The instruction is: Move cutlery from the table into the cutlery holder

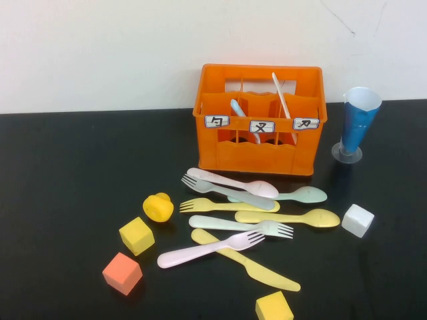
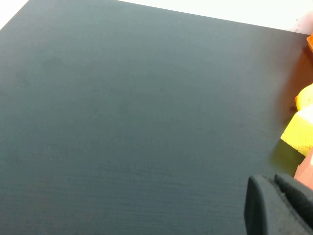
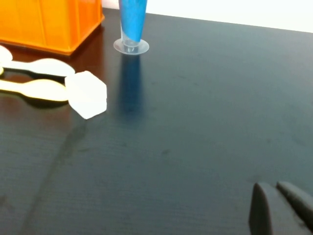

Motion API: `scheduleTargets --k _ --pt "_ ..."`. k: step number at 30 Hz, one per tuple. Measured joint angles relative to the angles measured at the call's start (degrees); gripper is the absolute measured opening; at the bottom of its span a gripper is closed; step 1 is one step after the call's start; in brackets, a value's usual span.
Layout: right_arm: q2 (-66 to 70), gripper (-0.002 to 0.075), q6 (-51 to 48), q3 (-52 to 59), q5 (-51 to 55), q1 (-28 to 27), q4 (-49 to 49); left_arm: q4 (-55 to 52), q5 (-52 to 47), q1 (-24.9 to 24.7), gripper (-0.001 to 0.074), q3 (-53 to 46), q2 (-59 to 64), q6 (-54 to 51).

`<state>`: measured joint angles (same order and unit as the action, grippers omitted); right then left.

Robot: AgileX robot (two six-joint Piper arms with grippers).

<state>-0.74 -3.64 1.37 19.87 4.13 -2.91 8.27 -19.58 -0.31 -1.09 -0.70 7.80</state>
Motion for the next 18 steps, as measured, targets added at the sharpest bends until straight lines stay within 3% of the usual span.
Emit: scheduleTargets --k 5,13,18 --pt "0.0 -0.0003 3.14 0.0 -0.38 0.0 2.91 0.0 0.0 0.0 -0.0001 0.0 0.0 0.0" --pt "0.0 -0.0003 14.91 0.21 -2.24 0.0 30.42 0.0 0.0 0.0 -0.0001 0.0 0.0 0.0" --pt "0.0 -0.0003 13.11 0.21 -6.44 0.0 35.38 0.0 0.0 0.0 -0.0001 0.0 0.0 0.0"
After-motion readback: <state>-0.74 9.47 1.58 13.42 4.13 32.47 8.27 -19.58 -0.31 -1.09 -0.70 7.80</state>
